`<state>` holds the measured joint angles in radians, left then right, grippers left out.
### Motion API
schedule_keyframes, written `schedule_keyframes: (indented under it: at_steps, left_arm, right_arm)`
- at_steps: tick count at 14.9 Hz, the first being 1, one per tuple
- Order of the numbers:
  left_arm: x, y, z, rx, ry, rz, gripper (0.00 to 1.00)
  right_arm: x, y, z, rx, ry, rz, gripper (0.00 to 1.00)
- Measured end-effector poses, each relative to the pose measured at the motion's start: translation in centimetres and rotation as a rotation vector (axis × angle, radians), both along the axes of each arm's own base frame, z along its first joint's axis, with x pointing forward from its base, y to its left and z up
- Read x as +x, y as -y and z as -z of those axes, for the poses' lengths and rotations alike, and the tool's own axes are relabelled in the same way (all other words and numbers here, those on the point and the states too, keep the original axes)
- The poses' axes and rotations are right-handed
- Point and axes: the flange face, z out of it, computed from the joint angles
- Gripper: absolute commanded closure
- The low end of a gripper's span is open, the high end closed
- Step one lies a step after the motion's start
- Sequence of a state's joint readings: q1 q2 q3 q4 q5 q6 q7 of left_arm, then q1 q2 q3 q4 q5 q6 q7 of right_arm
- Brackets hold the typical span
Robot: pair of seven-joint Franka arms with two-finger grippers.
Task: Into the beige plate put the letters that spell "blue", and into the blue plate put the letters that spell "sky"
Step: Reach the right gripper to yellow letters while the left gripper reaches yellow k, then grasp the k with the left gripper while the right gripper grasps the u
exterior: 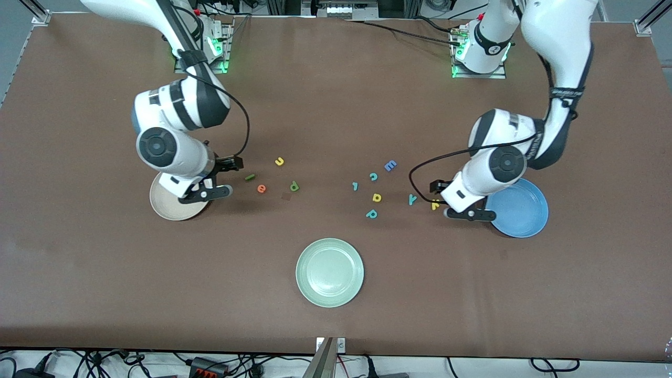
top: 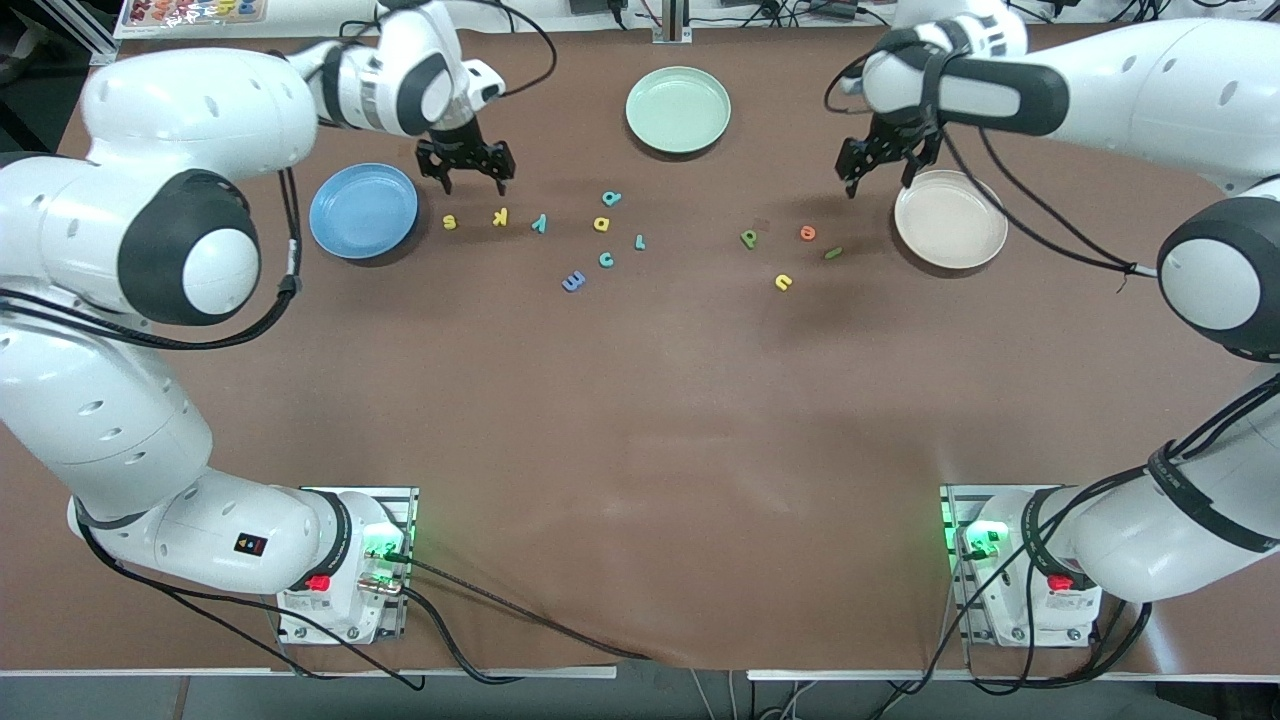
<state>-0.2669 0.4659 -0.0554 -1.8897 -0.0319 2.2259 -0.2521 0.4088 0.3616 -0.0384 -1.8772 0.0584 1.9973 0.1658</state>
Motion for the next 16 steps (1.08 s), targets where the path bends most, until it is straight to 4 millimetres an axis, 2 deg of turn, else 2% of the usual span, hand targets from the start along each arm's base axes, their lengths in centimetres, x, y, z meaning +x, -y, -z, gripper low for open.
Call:
schedule_keyframes:
  at_steps: [3, 6, 9, 11, 13, 15, 16]
  left_arm:
    - [0.0, 0.7, 3.9, -0.006, 0.020, -0.006, 0.00]
    - [-0.1, 0.4, 5.8, -0.005, 0.020, -0.012, 0.02]
    - [0.0, 0.3, 6.6, -0.006, 0.025, -0.014, 0.23]
    - [0.0, 0.3, 6.8, -0.008, 0.032, -0.014, 0.26]
    - [0.0, 0.3, 7.3, -0.009, 0.034, -0.014, 0.38]
    - [0.0, 0.3, 7.9, -0.010, 0.036, -0.014, 0.57]
    - [0.0, 0.3, 8.0, -0.010, 0.038, -0.014, 0.62]
  right_arm:
    - [-1.8, -4.1, 1.7, -0.020, 0.014, 0.022, 0.00]
    - [-3.8, -8.9, 3.5, -0.016, 0.059, 0.005, 0.00]
    - [-6.6, -12.9, 6.2, 0.000, 0.100, -0.047, 0.00]
    - [-8.1, -13.3, 8.3, 0.001, 0.105, -0.066, 0.00]
    - [-9.3, -13.0, 10.1, -0.005, 0.101, -0.073, 0.03]
    - [-9.9, -12.8, 11.2, -0.014, 0.090, -0.078, 0.12]
    - [-10.0, -12.8, 11.5, -0.016, 0.087, -0.080, 0.17]
